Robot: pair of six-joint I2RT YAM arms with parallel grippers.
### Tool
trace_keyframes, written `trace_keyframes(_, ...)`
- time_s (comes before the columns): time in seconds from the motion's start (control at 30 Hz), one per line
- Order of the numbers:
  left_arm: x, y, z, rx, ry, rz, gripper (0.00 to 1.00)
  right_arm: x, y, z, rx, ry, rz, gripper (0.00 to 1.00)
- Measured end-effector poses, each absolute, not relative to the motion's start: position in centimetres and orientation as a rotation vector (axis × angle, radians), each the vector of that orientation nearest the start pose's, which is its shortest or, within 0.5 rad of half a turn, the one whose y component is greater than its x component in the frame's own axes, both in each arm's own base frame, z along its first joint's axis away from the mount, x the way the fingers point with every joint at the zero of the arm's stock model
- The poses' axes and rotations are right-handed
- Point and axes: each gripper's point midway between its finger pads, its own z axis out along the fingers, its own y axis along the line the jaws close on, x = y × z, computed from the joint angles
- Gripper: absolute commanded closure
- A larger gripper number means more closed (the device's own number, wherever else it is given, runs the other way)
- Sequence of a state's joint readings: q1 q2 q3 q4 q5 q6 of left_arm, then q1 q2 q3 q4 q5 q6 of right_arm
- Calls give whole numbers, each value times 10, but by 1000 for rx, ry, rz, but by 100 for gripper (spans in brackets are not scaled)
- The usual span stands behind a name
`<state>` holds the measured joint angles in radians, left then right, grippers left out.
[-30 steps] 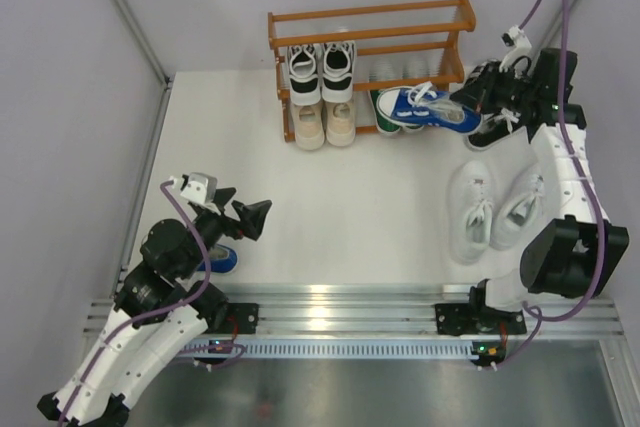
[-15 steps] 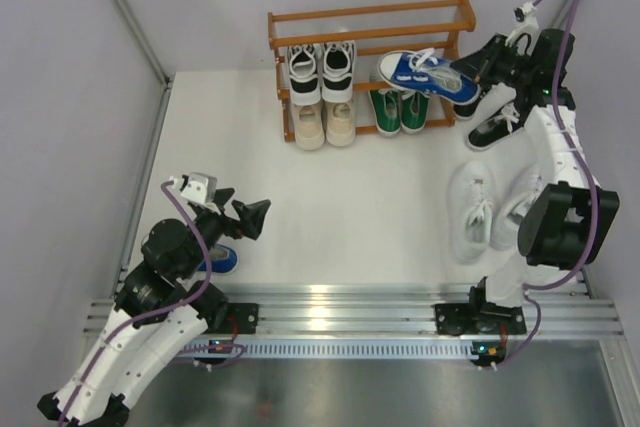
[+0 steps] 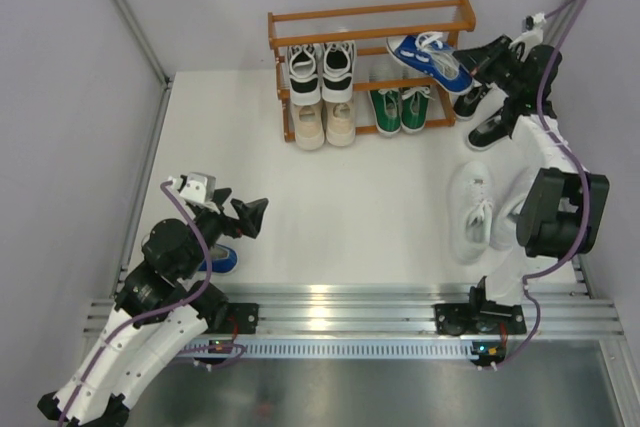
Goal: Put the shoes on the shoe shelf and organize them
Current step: Place the shoe at the shoe shelf.
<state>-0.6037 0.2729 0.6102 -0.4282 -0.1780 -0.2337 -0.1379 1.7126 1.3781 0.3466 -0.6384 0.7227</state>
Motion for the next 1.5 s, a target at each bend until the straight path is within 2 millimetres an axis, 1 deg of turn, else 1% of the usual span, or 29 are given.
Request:
trace_keyframes(0.2,195,-107,256,170,1681,-477,1,525,58,302,281,1600,947,100)
trace_keyframes(0.27,196,-107,254,170,1690,-472,1,528,60,301,307,1583,942,100)
trace_keyframes(0.4,198,-107,250,172,1707,-462,2,536,66,305,343,1538,938,100)
trace_keyframes(0.5,199,-107,248,171,1714,-457,1,542,66,303,380,1520,921,100)
trace_keyframes(0.77,199,-107,247,169,1718,-452,2,562,55,269,553,1543,841,100)
trace_keyframes(0.83,200,-107,246,171,1724,-450,2,565,52,264,580,1535,833,100)
trace_keyframes(1.17,201,-108,241,174,1738,-445,2,570,47,257,670,1464,865,100)
trace_keyframes(1.5,201,-108,241,174,1739,-445,2,576,45,248,763,1438,911,100)
